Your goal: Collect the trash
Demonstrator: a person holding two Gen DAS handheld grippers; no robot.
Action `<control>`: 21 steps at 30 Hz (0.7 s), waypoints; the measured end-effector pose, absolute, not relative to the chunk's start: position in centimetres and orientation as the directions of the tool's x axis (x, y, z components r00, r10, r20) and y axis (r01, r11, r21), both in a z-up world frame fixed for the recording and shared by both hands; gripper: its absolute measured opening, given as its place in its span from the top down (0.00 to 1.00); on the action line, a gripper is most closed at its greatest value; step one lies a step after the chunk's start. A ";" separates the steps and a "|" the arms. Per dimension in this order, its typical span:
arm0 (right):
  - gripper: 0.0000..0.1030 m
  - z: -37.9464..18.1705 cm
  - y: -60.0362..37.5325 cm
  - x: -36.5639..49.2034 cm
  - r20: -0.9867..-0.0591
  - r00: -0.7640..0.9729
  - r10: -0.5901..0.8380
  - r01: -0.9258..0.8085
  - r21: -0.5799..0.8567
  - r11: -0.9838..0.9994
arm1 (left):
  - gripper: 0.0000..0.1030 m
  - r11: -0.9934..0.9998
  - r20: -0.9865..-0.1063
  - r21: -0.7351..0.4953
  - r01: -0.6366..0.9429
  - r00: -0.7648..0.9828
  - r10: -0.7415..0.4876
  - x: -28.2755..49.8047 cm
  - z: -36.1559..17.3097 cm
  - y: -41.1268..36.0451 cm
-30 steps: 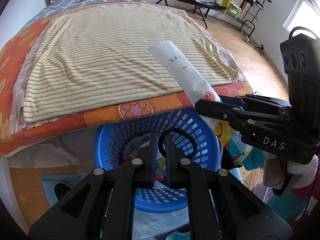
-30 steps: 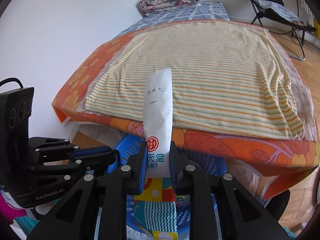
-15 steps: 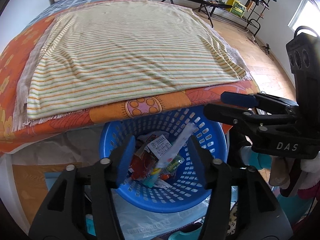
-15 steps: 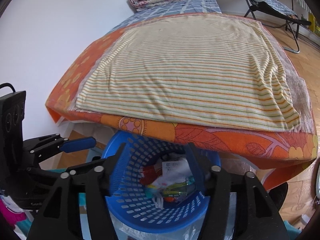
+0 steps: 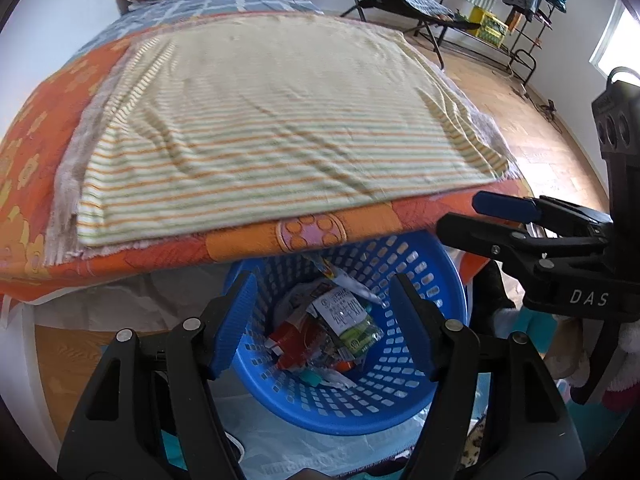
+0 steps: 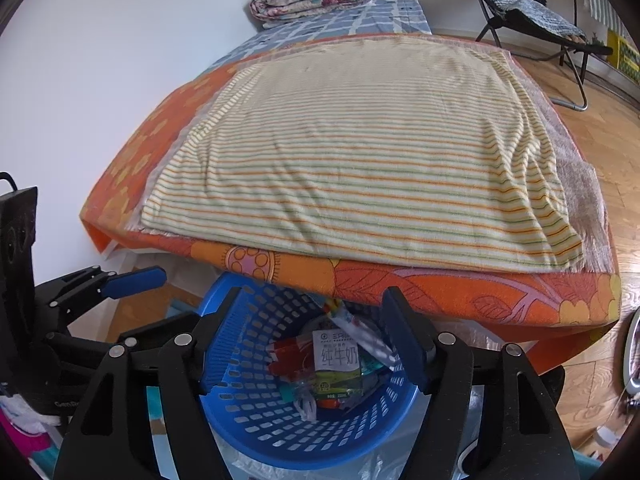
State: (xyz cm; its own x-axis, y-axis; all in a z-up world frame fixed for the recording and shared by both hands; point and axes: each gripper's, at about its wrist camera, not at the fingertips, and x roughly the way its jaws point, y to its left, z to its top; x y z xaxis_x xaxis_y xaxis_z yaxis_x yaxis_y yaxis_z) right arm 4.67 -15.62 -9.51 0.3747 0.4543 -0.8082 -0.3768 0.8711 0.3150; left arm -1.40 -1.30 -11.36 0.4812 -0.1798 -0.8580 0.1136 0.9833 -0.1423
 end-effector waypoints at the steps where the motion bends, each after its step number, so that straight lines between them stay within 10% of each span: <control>1: 0.33 -9.4 -15.6 4.8 -0.807 0.379 0.453 -0.376 0.313 0.872 | 0.30 0.985 -0.855 -0.134 0.110 0.489 -0.171 -1.3 -11.1 -1.3; 21: 0.30 -4.4 -17.9 6.0 -0.737 0.499 0.456 -0.345 0.314 0.884 | 0.22 0.992 -0.735 -0.122 0.016 0.671 -0.101 -0.4 -3.4 0.1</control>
State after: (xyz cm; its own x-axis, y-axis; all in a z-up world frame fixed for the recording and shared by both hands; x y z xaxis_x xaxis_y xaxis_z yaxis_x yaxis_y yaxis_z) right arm 6.05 -17.88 -4.41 0.4990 0.4565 -0.7367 -0.3453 0.8844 0.3141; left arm -0.36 0.10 -3.38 0.6708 -0.1012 -0.7347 0.0159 0.9924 -0.1222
